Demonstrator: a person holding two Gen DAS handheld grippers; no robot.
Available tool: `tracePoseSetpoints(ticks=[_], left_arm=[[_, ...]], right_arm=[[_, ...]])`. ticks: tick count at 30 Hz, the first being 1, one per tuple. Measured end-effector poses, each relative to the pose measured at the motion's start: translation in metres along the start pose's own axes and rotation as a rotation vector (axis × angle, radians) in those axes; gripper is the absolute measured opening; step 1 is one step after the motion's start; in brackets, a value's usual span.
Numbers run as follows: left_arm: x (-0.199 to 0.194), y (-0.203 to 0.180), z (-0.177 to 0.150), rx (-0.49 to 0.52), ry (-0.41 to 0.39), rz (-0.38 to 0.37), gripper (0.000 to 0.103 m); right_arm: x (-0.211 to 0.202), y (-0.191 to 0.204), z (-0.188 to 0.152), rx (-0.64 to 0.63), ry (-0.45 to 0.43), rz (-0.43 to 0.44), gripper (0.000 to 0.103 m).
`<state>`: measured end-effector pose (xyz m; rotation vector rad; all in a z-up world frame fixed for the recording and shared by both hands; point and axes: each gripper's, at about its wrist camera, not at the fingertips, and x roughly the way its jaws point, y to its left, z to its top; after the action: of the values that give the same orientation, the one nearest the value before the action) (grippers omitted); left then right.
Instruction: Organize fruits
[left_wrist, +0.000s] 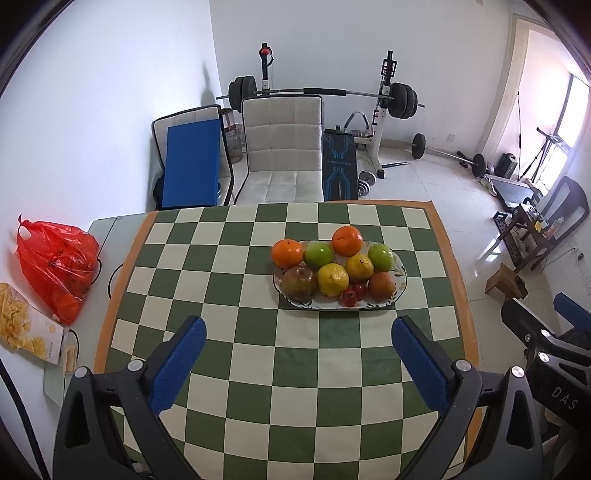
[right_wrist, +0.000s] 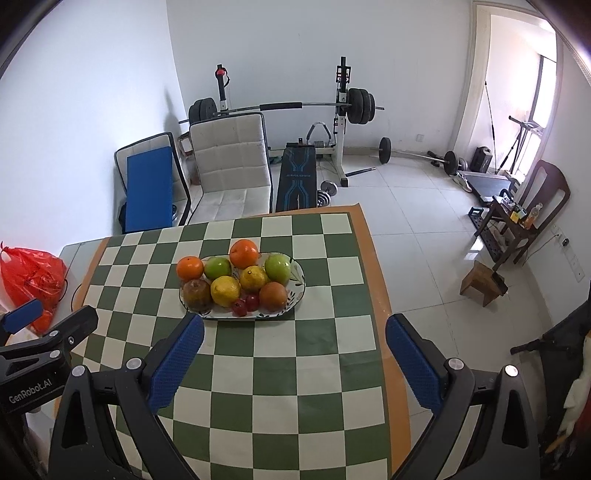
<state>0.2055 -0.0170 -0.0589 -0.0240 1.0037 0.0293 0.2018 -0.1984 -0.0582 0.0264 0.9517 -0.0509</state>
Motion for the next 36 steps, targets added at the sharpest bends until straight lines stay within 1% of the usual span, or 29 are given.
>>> tracePoseSetpoints(ticks=[6, 13, 36], left_arm=[[0.008, -0.001, 0.004, 0.001, 0.006, 0.004, 0.103], [0.014, 0.003, 0.006, -0.002, 0.015, 0.005, 0.103], [0.023, 0.007, 0.000, -0.004, 0.021, 0.004, 0.103]], right_arm=[[0.026, 0.000, 0.004, -0.003, 0.034, -0.007, 0.101], [0.040, 0.004, 0.005, -0.012, 0.046, -0.009, 0.101], [0.048, 0.008, 0.006, -0.029, 0.057, -0.003, 0.101]])
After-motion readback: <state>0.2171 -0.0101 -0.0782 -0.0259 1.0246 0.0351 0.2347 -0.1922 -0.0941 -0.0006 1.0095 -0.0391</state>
